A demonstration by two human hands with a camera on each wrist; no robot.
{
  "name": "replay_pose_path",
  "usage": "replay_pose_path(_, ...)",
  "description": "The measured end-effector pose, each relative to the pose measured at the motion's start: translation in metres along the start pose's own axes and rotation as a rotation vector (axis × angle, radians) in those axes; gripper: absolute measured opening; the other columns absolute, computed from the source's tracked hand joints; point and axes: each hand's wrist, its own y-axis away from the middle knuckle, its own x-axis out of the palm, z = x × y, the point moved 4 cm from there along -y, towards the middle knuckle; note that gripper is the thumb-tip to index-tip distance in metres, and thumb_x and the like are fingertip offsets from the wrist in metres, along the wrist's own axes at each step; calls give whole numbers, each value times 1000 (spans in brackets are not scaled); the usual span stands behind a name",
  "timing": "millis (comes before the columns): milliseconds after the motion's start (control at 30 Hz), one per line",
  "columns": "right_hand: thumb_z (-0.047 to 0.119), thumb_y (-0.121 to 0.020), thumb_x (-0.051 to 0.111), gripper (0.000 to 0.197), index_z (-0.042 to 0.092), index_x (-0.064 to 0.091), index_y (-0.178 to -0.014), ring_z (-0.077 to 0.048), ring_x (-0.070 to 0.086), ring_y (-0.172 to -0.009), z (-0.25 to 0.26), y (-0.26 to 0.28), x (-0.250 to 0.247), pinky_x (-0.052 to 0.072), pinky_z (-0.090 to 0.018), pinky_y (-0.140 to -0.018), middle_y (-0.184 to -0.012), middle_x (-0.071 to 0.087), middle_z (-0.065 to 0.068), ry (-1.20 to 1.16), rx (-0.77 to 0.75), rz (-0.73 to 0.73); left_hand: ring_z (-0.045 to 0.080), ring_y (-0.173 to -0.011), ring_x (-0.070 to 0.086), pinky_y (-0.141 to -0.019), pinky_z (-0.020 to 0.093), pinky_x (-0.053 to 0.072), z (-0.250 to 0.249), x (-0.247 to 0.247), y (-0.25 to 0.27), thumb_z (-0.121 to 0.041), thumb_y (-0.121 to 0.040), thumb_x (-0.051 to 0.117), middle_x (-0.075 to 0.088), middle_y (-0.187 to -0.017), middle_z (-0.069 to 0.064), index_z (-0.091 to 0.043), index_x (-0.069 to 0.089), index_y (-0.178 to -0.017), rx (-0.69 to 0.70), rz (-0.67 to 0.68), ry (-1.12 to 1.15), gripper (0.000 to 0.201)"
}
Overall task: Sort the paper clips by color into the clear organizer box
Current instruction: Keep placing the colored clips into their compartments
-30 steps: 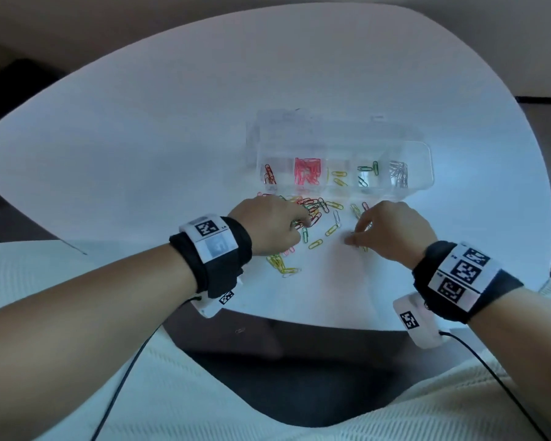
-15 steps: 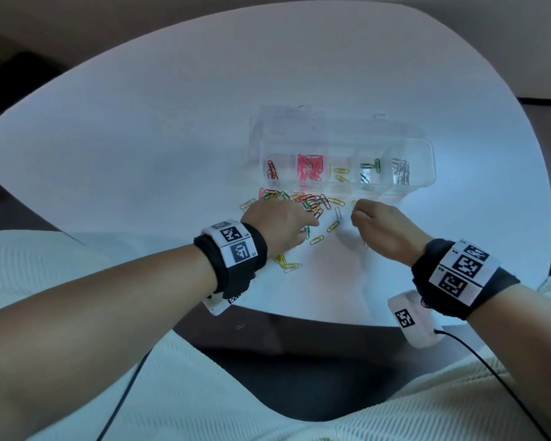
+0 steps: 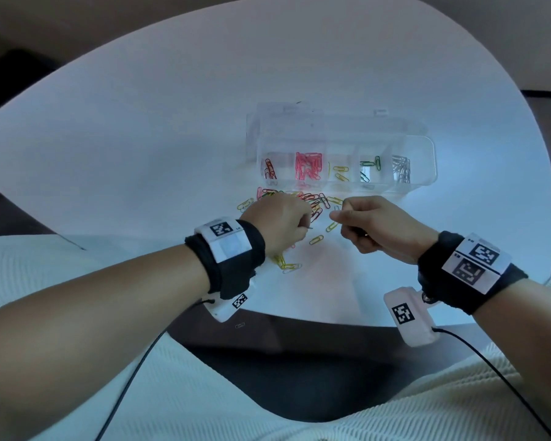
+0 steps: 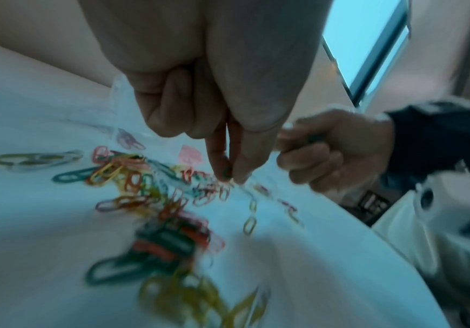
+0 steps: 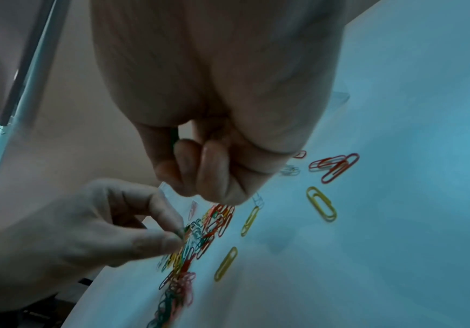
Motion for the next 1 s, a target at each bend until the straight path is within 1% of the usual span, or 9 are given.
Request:
replay_pose_path(67,4,-92,61,37,15,35,-68,-16,27,-45,1,-1,-1,20,-26,-45,-52,40,-1,-36,-52,-22,13,-84,60,-72,26,47,2,-13,-2,-19,-86,61,66,-87,-9,-23,67,-92,-47,-29,163,9)
replay_pose_path(167,3,-89,63,30,15,42,-72,-13,33,-46,-1,-4,-4,27,-27,-49,-51,41,8,147,-117,-86,7,-68,55,-60,15,40,4,-30,-2,-14,-89,55,61,-83,-12,-21,70,-97,-118,-57,328,18)
replay_pose_path(267,13,-87,65,10,21,59,-91,-6,39,-47,-4,-7,-4,31,-22,-53,-54,44,9,555,-161,-157,14,-46,36,-49,23,32,9,-37,-2,-9,-88,44,45,-54,-8,-9,56,-61,-225,-54,460,29)
replay_pose_path(400,7,-88,52,60,37,44,-140,-6,44,-55,-8,-7,1,30,-12,-55,-57,47,6,740,-138,-156,17,-50,25,-63,30,29,9,-25,-1,-2,-87,34,30,-56,3,-8,35,-61,-239,68,377,27)
replay_pose_path(500,11,-87,50,75,39,23,-151,-13,48,-61,-7,-11,5,36,-21,-56,-61,49,6,840,-118,-129,20,-59,34,-63,32,32,12,-12,1,-6,-92,35,38,-63,3,-12,38,-64,-246,147,263,28)
replay_pose_path(667,18,-86,48,75,47,20,-150,-20,53,-72,-14,-12,11,40,-28,-63,-68,51,6,975,-63,-74,21,-73,53,-65,31,40,14,-10,7,-28,-88,44,54,-73,-7,-22,57,-87,-186,91,-30,14)
replay_pose_path(767,19,-87,50,60,44,44,-140,-23,57,-83,-8,-10,6,39,-27,-65,-85,67,-1,1029,-113,-190,23,-73,50,-64,30,36,16,-14,9,-29,-90,47,49,-72,-7,-33,58,-99,-146,3,-145,15)
replay_pose_path(867,21,-87,54,40,40,67,-119,-24,61,-98,-4,-9,1,39,-25,-69,-113,70,-1,1051,-133,-275,24,-81,53,-67,29,35,18,-12,7,-31,-94,48,60,-89,1,-35,60,-111,-126,-16,-184,21)
replay_pose_path(1000,29,-87,63,19,33,75,-102,-21,63,-93,-8,-13,-5,44,-27,-69,-113,71,5,1047,-142,-321,28,-99,58,-72,30,37,19,-1,1,-33,-96,48,66,-108,2,-34,60,-117,-93,-25,-217,24)
